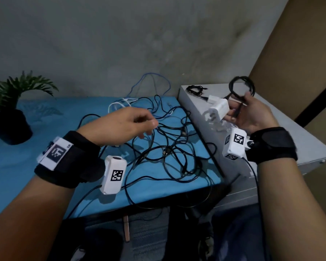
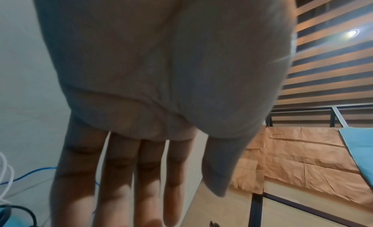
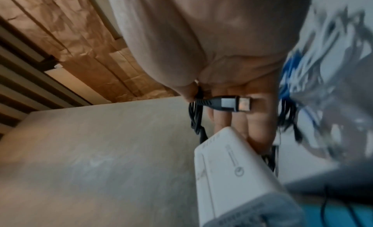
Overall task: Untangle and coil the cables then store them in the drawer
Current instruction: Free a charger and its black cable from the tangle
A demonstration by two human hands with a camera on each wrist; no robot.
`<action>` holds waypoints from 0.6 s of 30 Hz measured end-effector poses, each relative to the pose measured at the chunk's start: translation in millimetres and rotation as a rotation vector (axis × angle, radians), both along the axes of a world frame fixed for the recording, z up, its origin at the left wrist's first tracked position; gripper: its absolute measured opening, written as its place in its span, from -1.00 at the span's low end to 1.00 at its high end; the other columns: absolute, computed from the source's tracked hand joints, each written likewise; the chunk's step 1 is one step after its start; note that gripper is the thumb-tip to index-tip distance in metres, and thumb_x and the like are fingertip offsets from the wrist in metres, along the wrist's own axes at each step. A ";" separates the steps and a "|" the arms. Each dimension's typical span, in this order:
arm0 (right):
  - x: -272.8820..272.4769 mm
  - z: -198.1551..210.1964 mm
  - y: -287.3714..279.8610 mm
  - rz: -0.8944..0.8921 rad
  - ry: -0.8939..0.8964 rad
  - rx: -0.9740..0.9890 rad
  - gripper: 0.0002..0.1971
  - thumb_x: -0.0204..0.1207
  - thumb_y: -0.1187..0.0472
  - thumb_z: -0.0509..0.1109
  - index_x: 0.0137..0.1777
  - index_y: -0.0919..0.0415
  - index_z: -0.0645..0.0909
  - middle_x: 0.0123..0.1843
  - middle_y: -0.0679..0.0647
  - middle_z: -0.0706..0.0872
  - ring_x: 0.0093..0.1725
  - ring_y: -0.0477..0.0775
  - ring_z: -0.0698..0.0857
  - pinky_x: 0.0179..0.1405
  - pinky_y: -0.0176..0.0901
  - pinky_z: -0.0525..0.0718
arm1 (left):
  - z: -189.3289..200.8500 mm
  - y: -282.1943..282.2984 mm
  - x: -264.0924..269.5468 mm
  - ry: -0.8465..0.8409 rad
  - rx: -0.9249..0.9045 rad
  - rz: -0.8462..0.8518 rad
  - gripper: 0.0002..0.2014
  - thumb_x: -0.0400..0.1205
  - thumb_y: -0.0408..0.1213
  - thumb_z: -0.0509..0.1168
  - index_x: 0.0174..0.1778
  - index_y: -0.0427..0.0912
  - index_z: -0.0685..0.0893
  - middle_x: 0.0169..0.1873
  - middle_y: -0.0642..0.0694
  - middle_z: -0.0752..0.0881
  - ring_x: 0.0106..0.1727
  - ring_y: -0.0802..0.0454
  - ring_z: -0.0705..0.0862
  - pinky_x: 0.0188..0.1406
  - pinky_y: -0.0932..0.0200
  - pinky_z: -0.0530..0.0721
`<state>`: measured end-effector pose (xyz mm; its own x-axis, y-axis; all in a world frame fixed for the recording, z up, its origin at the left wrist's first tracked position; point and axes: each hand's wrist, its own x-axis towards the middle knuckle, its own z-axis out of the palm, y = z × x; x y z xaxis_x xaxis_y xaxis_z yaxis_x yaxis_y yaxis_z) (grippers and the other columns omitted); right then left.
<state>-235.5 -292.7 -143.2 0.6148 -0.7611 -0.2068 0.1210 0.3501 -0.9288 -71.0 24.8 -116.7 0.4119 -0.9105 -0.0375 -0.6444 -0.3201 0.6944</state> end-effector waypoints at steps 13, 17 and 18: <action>-89.6 -41.8 -27.2 -0.198 0.293 0.094 -0.56 0.86 -0.05 -0.02 -0.04 0.25 0.51 -0.45 0.17 0.76 -0.44 0.21 0.67 -0.64 -0.09 0.70 | -12.2 0.9 -4.9 0.022 0.092 -0.096 -0.50 0.42 0.58 0.14 0.04 0.40 0.71 -0.07 0.27 0.82 -0.07 0.25 0.82 0.07 0.05 0.71; -103.1 -46.3 -29.9 -0.234 0.330 0.117 -0.60 0.86 -0.03 -0.01 0.03 0.27 0.49 -0.37 0.23 0.79 -0.40 0.24 0.72 -0.48 0.03 0.75 | -9.1 -5.0 -10.1 0.040 0.064 -0.063 -0.49 0.45 0.48 0.13 0.03 0.26 0.76 -0.08 0.27 0.83 -0.10 0.29 0.80 -0.14 0.18 0.62; -105.7 -47.6 -31.5 -0.241 0.336 0.116 -0.59 0.87 -0.02 0.00 0.01 0.27 0.49 -0.41 0.21 0.78 -0.40 0.23 0.72 -0.46 0.03 0.75 | -8.3 -5.6 -11.3 0.037 0.060 -0.066 -0.47 0.46 0.55 0.11 0.05 0.32 0.74 -0.08 0.28 0.83 -0.10 0.31 0.80 -0.20 0.22 0.61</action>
<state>-341.1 -324.2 -190.8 0.3060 -0.8344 -0.4584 -0.0909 0.4537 -0.8865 -82.3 19.2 -124.9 0.3480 -0.9314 -0.1070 -0.6398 -0.3194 0.6990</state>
